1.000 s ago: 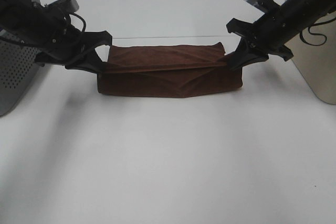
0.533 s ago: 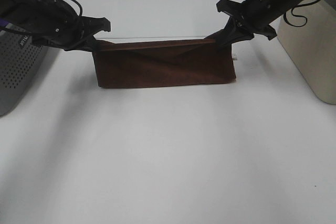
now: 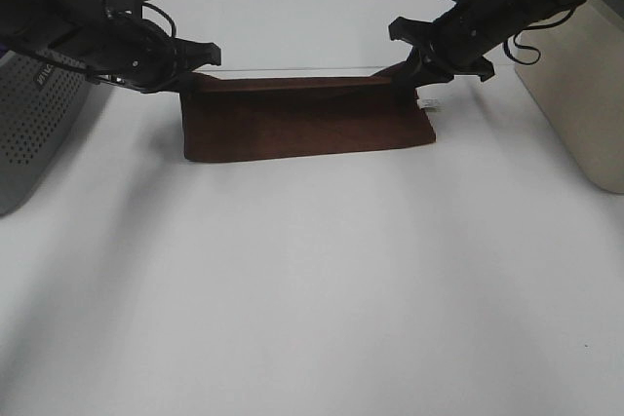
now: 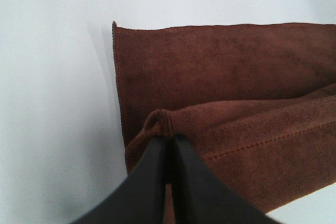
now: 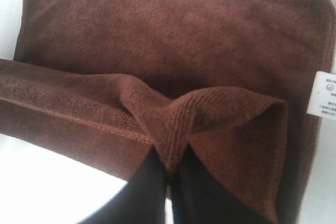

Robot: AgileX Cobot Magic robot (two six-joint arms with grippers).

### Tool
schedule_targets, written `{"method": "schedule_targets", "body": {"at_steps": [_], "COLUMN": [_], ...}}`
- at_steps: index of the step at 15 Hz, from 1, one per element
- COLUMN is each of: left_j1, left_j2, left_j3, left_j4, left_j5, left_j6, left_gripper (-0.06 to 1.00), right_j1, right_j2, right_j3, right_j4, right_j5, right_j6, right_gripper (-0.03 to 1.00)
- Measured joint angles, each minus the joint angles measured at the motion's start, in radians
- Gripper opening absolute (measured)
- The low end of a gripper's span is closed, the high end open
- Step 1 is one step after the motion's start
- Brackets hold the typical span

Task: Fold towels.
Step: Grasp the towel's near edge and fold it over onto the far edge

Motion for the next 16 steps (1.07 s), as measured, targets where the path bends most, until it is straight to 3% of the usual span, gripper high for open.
{"method": "schedule_targets", "body": {"at_steps": [4, 6, 8, 10, 11, 13, 16], "left_j1": [-0.008, -0.005, 0.007, 0.007, 0.007, 0.007, 0.016], "left_j2": [0.035, 0.042, 0.043, 0.043, 0.043, 0.043, 0.043], "left_j3": [-0.011, -0.011, -0.011, -0.011, -0.011, -0.011, -0.011], "left_j4": [0.000, 0.012, 0.019, 0.019, 0.019, 0.019, 0.022], "left_j5": [-0.087, -0.125, -0.134, -0.136, -0.136, -0.111, 0.008], "left_j6": [0.000, 0.000, 0.000, 0.000, 0.001, 0.001, -0.034], "left_gripper": [0.02, 0.06, 0.23, 0.49, 0.62, 0.79, 0.80], "right_j1": [0.005, -0.002, -0.011, -0.013, -0.013, -0.013, -0.013], "right_j2": [0.008, 0.018, 0.024, 0.026, 0.026, 0.024, -0.007], "right_j3": [0.000, 0.000, 0.000, 0.000, 0.000, 0.000, 0.000], "right_j4": [0.012, -0.002, -0.006, 0.008, 0.011, 0.008, -0.055], "right_j5": [-0.086, -0.130, -0.149, -0.144, -0.144, -0.123, -0.012], "right_j6": [-0.006, -0.006, -0.006, -0.006, -0.006, -0.006, 0.011], "right_gripper": [0.03, 0.13, 0.35, 0.63, 0.71, 0.75, 0.76]}}
